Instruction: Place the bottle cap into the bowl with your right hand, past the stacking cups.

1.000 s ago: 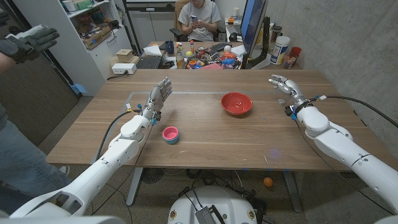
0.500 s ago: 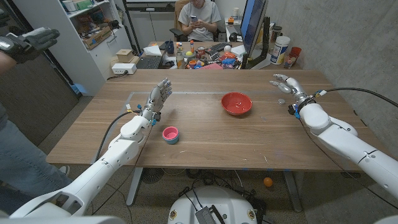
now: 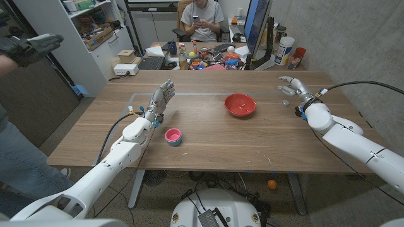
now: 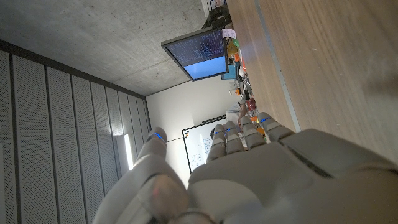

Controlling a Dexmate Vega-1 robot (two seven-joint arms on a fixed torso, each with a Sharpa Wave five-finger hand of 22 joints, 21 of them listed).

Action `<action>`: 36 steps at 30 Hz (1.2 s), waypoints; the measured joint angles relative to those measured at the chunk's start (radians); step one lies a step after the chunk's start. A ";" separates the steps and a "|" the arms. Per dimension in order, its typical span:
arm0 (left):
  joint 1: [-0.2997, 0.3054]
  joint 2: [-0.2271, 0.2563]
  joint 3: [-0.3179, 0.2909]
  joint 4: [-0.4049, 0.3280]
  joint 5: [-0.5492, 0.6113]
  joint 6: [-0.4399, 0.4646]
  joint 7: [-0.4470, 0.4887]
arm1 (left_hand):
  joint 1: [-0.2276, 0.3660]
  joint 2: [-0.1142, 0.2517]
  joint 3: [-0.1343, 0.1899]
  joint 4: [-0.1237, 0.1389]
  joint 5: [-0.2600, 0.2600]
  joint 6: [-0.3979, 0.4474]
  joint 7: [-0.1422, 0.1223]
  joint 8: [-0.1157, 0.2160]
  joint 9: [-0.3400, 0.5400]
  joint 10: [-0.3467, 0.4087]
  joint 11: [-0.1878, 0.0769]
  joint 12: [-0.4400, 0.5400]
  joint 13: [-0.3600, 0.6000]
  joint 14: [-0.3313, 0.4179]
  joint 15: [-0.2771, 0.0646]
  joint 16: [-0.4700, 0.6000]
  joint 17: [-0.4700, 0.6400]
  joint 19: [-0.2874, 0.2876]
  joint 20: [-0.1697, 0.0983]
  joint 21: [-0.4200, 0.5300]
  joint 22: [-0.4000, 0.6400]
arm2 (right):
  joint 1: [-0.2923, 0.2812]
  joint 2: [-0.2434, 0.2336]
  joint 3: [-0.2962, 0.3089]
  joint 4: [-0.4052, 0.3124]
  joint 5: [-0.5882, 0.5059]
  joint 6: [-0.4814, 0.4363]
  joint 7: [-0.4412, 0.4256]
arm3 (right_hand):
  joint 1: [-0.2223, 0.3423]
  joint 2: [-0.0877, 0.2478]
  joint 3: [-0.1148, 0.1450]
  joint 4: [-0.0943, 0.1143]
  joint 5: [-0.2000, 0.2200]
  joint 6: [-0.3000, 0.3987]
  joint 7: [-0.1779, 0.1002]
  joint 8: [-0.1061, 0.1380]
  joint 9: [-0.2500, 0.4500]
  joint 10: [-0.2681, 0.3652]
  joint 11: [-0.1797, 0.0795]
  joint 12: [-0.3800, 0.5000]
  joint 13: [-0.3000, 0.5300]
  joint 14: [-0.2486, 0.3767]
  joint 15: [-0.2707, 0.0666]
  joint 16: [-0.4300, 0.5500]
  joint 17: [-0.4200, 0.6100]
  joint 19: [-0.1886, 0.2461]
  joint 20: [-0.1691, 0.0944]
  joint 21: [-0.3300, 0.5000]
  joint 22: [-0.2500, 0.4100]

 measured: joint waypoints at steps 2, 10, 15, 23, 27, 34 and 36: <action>0.000 0.001 0.000 0.000 0.002 0.000 0.000 | 0.000 0.000 0.000 0.000 0.000 0.000 0.000 0.000 0.000 0.000 0.000 0.000 0.000 0.000 0.000 0.000 0.000 0.000 0.000 0.000 0.000 | 0.011 -0.023 -0.026 -0.025 -0.014 -0.019 0.003 | 0.011 -0.011 0.002 -0.002 0.000 0.003 -0.003 0.000 0.000 0.000 0.000 0.000 0.000 0.000 0.000 0.000 0.000 0.000 0.000 0.000 0.000; 0.000 0.003 0.001 -0.004 0.004 0.000 0.001 | 0.000 0.000 0.000 0.000 0.000 0.000 0.000 0.000 0.000 0.000 0.000 0.000 0.000 -0.004 -0.004 0.000 0.000 0.000 0.000 0.000 0.000 | 0.038 -0.042 -0.066 -0.048 -0.084 -0.109 0.024 | 0.047 -0.047 0.003 -0.002 0.004 0.013 -0.007 0.000 0.000 0.012 -0.008 0.000 0.000 0.008 0.000 -0.004 0.000 0.000 0.000 0.000 0.000; 0.003 0.003 0.001 -0.007 0.005 0.000 0.005 | 0.000 0.000 0.000 0.000 0.000 0.000 0.000 0.000 0.000 0.000 0.000 0.000 0.000 -0.004 -0.004 0.000 0.000 0.000 0.000 0.000 0.000 | 0.054 -0.047 -0.086 -0.053 -0.117 -0.151 0.035 | 0.084 -0.084 0.010 0.006 0.008 0.040 -0.015 0.004 0.000 0.051 -0.021 0.004 0.005 0.046 -0.011 0.000 0.000 0.004 0.004 0.000 0.000; 0.008 0.004 0.001 -0.015 0.009 0.000 0.012 | 0.000 0.000 0.000 0.000 0.000 0.000 0.000 0.000 0.000 0.000 0.000 0.000 0.000 -0.004 -0.004 0.000 0.000 -0.005 0.005 0.000 0.000 | 0.091 -0.051 -0.121 -0.048 -0.164 -0.208 0.066 | 0.092 -0.092 0.010 0.014 0.008 0.046 -0.021 0.003 0.000 0.061 -0.021 0.008 0.005 0.050 -0.011 0.001 0.003 0.011 -0.003 0.000 0.000; 0.008 0.004 0.002 -0.017 0.010 0.000 0.014 | 0.000 0.000 0.000 0.000 0.000 0.000 0.000 0.000 0.000 0.000 0.000 0.000 0.000 -0.004 -0.004 0.000 0.000 -0.005 0.005 0.004 0.000 | 0.106 -0.052 -0.135 -0.042 -0.180 -0.227 0.083 | 0.091 -0.092 0.010 0.014 0.008 0.046 -0.021 0.003 0.000 0.061 -0.021 0.008 0.005 0.050 -0.011 0.001 0.003 0.011 -0.003 0.000 0.000; 0.007 0.002 0.005 -0.017 0.014 0.003 0.018 | 0.000 0.000 0.000 0.000 0.000 0.000 0.000 0.000 0.000 0.000 0.000 0.000 0.000 -0.004 -0.004 0.000 0.000 -0.005 0.005 0.004 0.000 | 0.140 -0.056 -0.162 -0.025 -0.208 -0.265 0.120 | 0.091 -0.092 0.010 0.014 0.008 0.046 -0.021 0.003 0.000 0.061 -0.021 0.008 0.007 0.050 -0.011 0.001 0.003 0.011 -0.003 0.000 0.000; 0.006 0.001 0.006 -0.017 0.015 0.003 0.020 | 0.000 0.000 0.000 0.000 0.000 0.000 0.000 0.000 0.000 0.000 0.000 0.000 0.000 -0.004 -0.003 0.000 0.000 -0.005 0.005 0.004 0.000 | 0.148 -0.056 -0.169 -0.020 -0.214 -0.275 0.128 | 0.093 -0.093 0.010 0.014 0.008 0.046 -0.021 0.003 0.000 0.061 -0.021 0.008 0.010 0.050 -0.011 0.001 0.003 0.011 -0.003 0.000 0.000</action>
